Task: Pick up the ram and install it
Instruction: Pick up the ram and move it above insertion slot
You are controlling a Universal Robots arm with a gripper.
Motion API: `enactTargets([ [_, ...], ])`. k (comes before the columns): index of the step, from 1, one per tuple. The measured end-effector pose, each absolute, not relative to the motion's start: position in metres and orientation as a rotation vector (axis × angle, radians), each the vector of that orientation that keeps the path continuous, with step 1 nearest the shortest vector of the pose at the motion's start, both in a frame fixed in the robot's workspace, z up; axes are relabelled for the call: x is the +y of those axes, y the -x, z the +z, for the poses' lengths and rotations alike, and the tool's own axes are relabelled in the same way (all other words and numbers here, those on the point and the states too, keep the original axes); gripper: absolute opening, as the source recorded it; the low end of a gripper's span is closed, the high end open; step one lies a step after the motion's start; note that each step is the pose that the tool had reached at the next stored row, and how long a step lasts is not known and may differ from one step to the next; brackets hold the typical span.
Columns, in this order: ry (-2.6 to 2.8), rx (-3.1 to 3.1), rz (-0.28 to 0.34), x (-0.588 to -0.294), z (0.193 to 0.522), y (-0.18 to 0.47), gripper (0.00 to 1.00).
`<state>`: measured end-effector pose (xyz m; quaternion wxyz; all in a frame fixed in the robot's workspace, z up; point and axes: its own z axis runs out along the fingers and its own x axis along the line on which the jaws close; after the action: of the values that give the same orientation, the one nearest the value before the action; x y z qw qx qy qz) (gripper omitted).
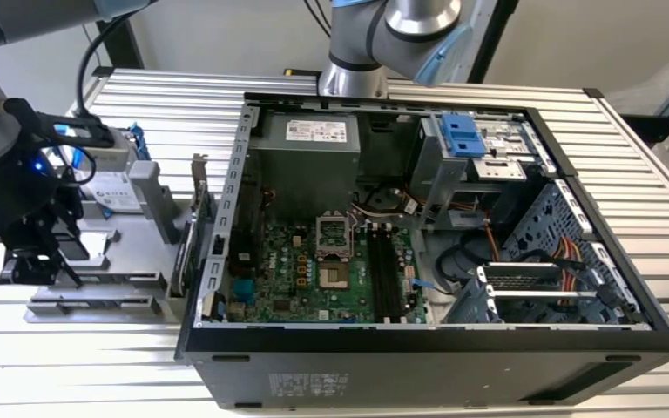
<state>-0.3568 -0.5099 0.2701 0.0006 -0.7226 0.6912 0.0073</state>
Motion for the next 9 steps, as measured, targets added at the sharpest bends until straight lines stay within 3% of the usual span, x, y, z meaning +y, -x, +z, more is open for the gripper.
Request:
enactTargets([
  [9, 2.269, 2.171, 0.023, -0.5099, 0.2667, 0.3568, 1.00],
])
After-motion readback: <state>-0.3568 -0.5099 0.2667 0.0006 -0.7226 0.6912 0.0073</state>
